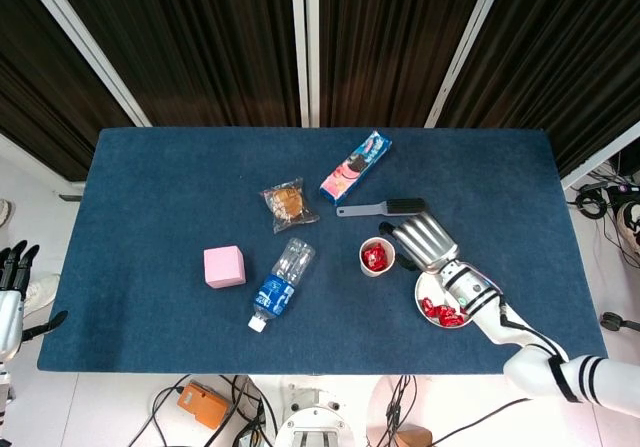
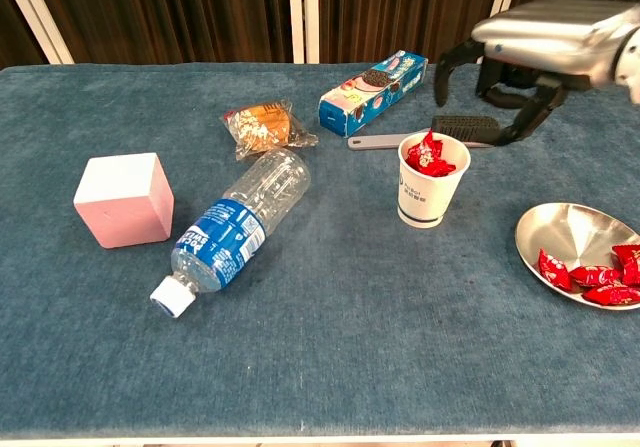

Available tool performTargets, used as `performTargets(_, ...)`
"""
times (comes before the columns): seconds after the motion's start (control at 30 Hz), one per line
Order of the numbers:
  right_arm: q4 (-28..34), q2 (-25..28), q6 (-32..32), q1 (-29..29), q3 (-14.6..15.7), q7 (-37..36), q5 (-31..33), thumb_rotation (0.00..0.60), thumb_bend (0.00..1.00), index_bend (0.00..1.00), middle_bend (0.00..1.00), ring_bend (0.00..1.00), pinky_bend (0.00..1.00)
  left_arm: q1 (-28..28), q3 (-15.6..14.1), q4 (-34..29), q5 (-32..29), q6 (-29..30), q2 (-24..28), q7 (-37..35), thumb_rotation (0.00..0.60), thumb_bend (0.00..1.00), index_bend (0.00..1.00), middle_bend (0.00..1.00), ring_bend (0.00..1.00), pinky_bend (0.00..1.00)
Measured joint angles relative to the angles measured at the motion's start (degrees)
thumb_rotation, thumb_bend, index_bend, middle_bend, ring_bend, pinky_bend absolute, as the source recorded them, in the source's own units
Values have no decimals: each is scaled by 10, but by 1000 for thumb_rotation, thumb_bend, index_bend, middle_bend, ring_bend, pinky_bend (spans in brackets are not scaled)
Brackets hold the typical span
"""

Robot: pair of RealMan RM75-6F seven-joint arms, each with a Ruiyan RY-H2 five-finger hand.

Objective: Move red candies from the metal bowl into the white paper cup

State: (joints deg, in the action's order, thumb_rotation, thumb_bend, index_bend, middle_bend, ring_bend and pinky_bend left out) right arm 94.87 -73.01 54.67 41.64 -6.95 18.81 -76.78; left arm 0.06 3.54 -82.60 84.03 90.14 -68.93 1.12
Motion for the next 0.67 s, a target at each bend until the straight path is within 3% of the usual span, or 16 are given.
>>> performTargets(0.1, 13, 27, 37, -24, 4, -8, -9, 600, 436, 414, 828, 851, 960, -1, 1, -2, 1, -1, 2, 0, 600, 7, 0, 0, 0, 0)
performTargets(0.17, 19, 45, 65, -43, 7, -11, -14, 600, 435, 346, 586, 558, 721, -3, 1, -4, 2, -1, 3, 1, 600, 7, 0, 0, 0, 0)
performTargets(0.23, 27, 68, 101, -73, 13, -14, -16, 600, 436, 225, 354, 253, 346, -4, 1, -6, 4, -2, 4, 2, 600, 7, 0, 0, 0, 0)
performTargets(0.3, 34, 92, 136, -106, 22, -19, -15, 600, 436, 95, 191, 66, 83, -5, 0, -8, 6, -3, 4, 4, 600, 7, 0, 0, 0, 0)
performTargets(0.33, 38, 102, 150, -121, 27, -21, -14, 600, 436, 31, 107, 12, 12, -6, 0, -9, 7, -3, 5, 6, 600, 7, 0, 0, 0, 0)
performTargets(0.43, 52, 133, 189, -171, 46, -31, -11, 600, 435, 0, 15, 0, 0, -6, -1, -14, 9, -3, 6, 8, 600, 7, 0, 0, 0, 0)
performTargets(0.67, 57, 165, 283, -272, 83, -83, -29, 600, 435, 0, 8, 0, 0, -5, -4, -19, 9, -4, 7, 12, 600, 7, 0, 0, 0, 0)
